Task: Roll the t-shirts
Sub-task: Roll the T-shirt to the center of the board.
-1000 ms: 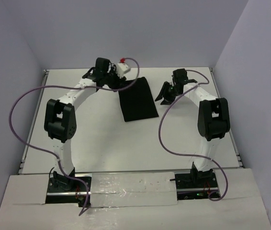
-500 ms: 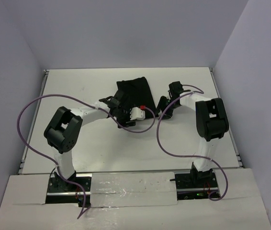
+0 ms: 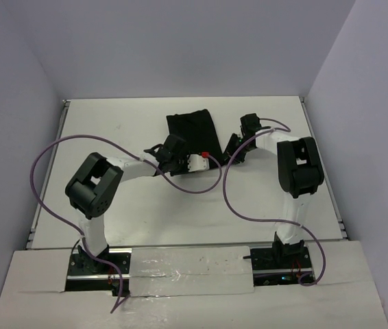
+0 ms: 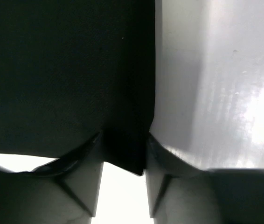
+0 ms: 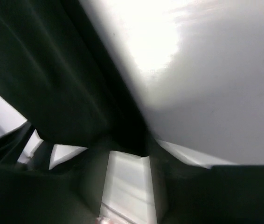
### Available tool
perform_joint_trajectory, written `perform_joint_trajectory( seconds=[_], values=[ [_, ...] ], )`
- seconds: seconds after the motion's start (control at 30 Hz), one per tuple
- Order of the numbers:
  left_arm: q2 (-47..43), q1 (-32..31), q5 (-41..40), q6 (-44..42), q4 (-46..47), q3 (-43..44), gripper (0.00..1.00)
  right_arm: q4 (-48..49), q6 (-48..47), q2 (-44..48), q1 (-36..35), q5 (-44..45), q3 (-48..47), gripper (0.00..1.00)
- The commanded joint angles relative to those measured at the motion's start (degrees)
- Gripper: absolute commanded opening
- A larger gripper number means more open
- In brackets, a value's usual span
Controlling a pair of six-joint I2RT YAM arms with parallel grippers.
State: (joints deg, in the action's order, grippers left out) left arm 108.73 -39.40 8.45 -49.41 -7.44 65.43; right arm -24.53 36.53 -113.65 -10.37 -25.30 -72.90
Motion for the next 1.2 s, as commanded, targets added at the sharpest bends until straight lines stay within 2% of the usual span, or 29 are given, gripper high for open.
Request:
perform_joint_trajectory(
  seconds=[0.0, 0.03, 0.07, 0.1, 0.13, 0.2, 0.27, 0.4, 0.43, 0.57, 0.77, 0.87, 1.17],
  values=[
    [1.31, -0.24, -1.77, 0.80, 3.66, -0.65, 0.37, 1.33, 0.03, -2.11, -0.09, 2.62, -1.01, 0.31],
    [1.22, -0.24, -1.68, 0.72, 3.40, -0.65, 0.27, 0.90, -0.23, -2.11, -0.17, 3.15, -1.10, 0.23],
    [0.88, -0.15, -1.51, 0.72, 3.23, -0.65, 0.21, -0.07, -1.02, -2.02, -0.09, 3.32, -1.19, 0.11],
    [0.61, -0.24, -0.90, 0.72, 1.74, -0.57, 0.17, -0.60, -1.46, -1.76, -0.09, 3.24, -1.01, 0.06],
    [0.35, -0.15, -0.37, 0.80, 0.60, -0.39, 0.07, -1.12, -1.99, -1.32, -0.17, 2.80, -0.75, 0.03],
    [-1.06, 0.11, 1.56, 1.15, -3.17, -0.13, 0.00, -2.97, -4.18, 1.22, -0.18, 2.97, 1.08, 0.00],
    [-2.98, 0.72, 3.76, 1.76, -6.69, 0.31, 0.00, -5.43, -6.46, 4.47, -0.26, 2.98, 3.80, 0.00],
    [-5.80, 1.52, 10.52, 4.49, -20.38, 2.68, 0.00, -10.87, -9.81, 10.89, -2.02, 1.40, 9.43, 0.00],
    [-6.42, 1.52, 13.93, 5.02, -26.77, 3.38, 0.00, -12.71, -10.16, 12.38, -2.63, 1.05, 11.01, 0.00],
    [-12.29, 1.60, 21.50, 7.30, -37.87, 2.17, 0.00, -18.52, -12.44, 19.06, -6.15, -2.73, 19.53, 0.00],
    [-15.39, 1.78, 30.20, 11.34, -49.04, 1.45, 0.00, -27.31, -16.31, 27.68, -7.73, -12.04, 26.32, 0.00],
    [-13.46, 2.48, 34.78, 12.31, -50.92, 2.77, 0.00, -29.17, -18.16, 27.69, -7.47, -15.57, 24.14, 0.00],
    [-3.44, 8.37, 35.32, 17.68, -45.56, 9.27, 0.00, -28.55, -20.54, 14.08, -3.87, -14.95, 13.41, 0.01]
  ],
)
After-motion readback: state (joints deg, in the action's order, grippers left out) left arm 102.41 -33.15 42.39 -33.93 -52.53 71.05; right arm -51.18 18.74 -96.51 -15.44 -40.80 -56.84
